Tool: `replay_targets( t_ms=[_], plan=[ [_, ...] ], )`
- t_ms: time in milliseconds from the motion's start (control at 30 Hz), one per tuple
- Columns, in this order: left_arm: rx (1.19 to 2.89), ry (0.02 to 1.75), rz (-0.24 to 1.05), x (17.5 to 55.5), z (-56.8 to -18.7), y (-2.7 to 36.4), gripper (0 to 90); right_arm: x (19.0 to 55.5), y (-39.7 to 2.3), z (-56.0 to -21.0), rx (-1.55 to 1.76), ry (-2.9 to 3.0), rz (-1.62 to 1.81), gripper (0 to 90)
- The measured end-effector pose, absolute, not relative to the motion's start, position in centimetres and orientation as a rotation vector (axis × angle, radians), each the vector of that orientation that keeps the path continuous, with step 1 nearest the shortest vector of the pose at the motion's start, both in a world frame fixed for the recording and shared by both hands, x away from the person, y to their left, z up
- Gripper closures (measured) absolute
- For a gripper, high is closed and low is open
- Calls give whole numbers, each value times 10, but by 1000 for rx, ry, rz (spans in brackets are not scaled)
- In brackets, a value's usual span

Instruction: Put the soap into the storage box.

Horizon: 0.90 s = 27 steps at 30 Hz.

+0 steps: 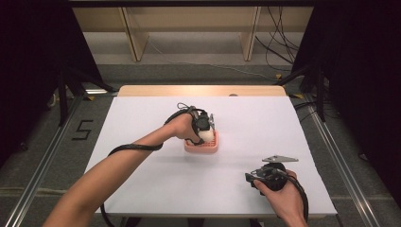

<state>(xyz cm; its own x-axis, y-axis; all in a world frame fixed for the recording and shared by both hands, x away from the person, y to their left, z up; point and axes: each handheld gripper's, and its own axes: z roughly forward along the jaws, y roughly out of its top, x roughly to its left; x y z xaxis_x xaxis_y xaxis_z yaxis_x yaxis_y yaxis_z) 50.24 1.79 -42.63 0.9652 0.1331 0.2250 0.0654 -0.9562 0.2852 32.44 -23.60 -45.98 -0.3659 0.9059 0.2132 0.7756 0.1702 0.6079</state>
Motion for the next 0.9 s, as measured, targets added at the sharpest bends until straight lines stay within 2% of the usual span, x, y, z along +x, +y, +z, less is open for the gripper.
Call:
replay_targets(
  t_ms=[900],
  plan=[
    [2843, 177, 332, 507, -434, 18, 494, 323, -235, -459, 1644, 2246, 964, 500]
  ],
)
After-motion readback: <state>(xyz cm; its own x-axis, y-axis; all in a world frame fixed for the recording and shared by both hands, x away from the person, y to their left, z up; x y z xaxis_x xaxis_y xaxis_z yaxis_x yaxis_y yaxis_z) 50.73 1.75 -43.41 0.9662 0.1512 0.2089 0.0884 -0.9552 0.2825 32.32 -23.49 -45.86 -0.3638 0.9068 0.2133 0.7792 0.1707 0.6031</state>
